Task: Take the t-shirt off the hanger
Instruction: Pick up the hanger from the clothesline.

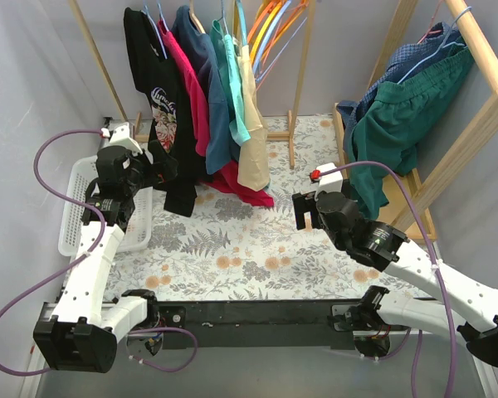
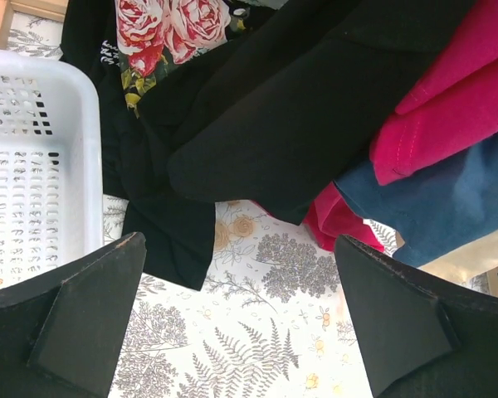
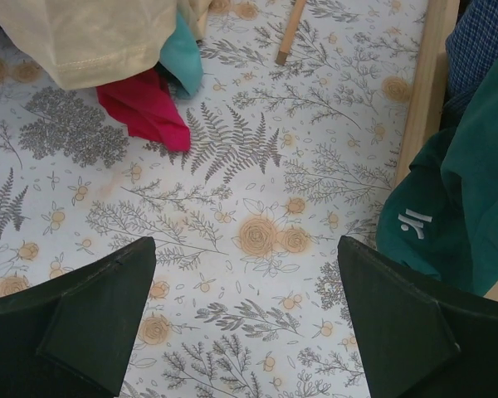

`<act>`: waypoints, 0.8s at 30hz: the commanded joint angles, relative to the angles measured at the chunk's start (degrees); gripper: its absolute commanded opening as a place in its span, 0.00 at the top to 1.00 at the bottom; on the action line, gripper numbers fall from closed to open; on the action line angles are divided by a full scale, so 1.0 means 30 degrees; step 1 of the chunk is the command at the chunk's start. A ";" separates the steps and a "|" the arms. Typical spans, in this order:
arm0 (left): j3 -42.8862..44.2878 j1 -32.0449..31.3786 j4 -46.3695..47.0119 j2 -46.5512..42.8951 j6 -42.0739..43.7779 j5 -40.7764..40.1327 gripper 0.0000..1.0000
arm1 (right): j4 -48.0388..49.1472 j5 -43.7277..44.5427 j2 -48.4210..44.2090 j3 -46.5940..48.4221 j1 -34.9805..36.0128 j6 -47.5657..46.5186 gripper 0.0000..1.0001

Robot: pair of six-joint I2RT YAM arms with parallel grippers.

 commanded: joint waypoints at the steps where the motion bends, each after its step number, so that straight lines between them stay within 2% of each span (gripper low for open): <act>1: 0.1057 0.0019 -0.0723 0.0178 0.0502 0.0318 0.02 | 0.0356 0.0385 -0.0249 0.0668 -0.0012 -0.0295 0.02; 5: 0.1527 0.0019 -0.0990 0.0355 0.0739 0.1550 0.02 | 0.0240 -0.0054 -0.0483 0.0524 -0.0011 -0.0324 0.02; 11: 0.2464 0.0019 -0.1693 0.0472 0.0884 0.1580 0.02 | 0.1148 -0.0961 -0.1626 -0.0181 -0.0041 -0.0938 0.02; 20: 0.6180 0.0048 -0.1372 0.1379 0.0622 0.2107 0.02 | 0.0386 -0.1373 -0.0222 0.1341 -0.0158 -0.0822 0.03; 24: 0.6946 0.0019 -0.0554 0.1702 0.0270 0.2166 0.02 | 0.0503 -0.1753 0.0101 0.1635 -0.0391 -0.0706 0.03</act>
